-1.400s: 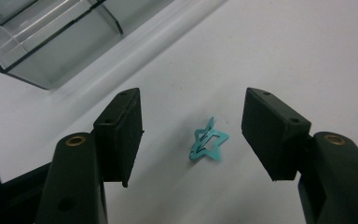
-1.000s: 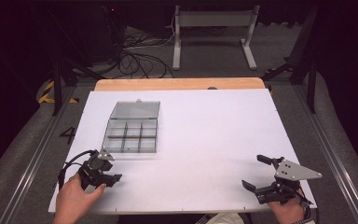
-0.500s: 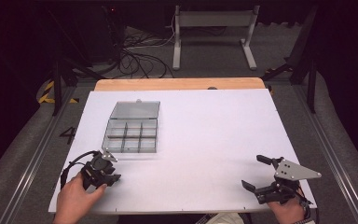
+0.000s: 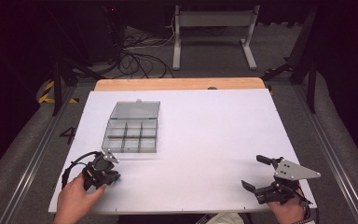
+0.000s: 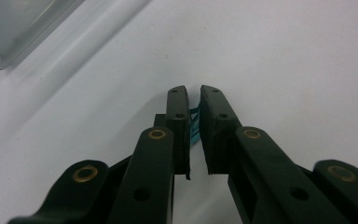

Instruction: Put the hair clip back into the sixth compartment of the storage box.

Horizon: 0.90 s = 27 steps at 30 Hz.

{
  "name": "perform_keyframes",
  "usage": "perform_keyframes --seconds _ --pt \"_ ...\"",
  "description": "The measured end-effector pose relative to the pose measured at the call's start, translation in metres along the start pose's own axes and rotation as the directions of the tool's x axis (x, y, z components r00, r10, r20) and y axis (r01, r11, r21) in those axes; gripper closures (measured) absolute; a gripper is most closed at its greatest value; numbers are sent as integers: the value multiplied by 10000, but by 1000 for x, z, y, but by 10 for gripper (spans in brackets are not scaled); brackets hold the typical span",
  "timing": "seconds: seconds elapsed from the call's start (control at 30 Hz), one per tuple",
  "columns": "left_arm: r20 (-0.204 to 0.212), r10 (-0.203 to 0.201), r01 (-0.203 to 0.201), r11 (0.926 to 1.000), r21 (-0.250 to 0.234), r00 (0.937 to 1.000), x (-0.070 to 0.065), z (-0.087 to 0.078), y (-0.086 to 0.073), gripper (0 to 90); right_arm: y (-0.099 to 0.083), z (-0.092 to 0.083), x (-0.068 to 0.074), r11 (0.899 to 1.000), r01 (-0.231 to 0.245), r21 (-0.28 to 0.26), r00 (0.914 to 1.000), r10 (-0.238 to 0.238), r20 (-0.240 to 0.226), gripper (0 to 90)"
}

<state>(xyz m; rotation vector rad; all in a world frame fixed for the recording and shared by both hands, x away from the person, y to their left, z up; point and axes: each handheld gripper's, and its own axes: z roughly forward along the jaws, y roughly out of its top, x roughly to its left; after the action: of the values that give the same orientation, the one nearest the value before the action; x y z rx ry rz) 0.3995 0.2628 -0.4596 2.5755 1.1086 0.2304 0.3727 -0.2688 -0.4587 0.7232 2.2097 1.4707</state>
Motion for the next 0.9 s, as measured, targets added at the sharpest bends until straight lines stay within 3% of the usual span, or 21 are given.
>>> perform_keyframes --seconds 0.33,0.53,0.73,0.9 --pt "312 45 -36 9995 -309 9995 0 -6 -1 882 0 0 0 10000 -9 8 10000 9 -7 4" --pt "53 181 -179 9990 -420 9998 -4 -10 0 893 0 0 0 10000 -16 9 10000 16 -25 4" --pt "6 -21 22 9939 -1102 10000 -2 -18 -2 893 0 0 0 10000 -10 -7 10000 10 -12 4" --pt "-28 -259 249 9822 -1861 9997 -1 -26 -4 893 0 0 0 10000 -14 -9 10000 14 0 4"
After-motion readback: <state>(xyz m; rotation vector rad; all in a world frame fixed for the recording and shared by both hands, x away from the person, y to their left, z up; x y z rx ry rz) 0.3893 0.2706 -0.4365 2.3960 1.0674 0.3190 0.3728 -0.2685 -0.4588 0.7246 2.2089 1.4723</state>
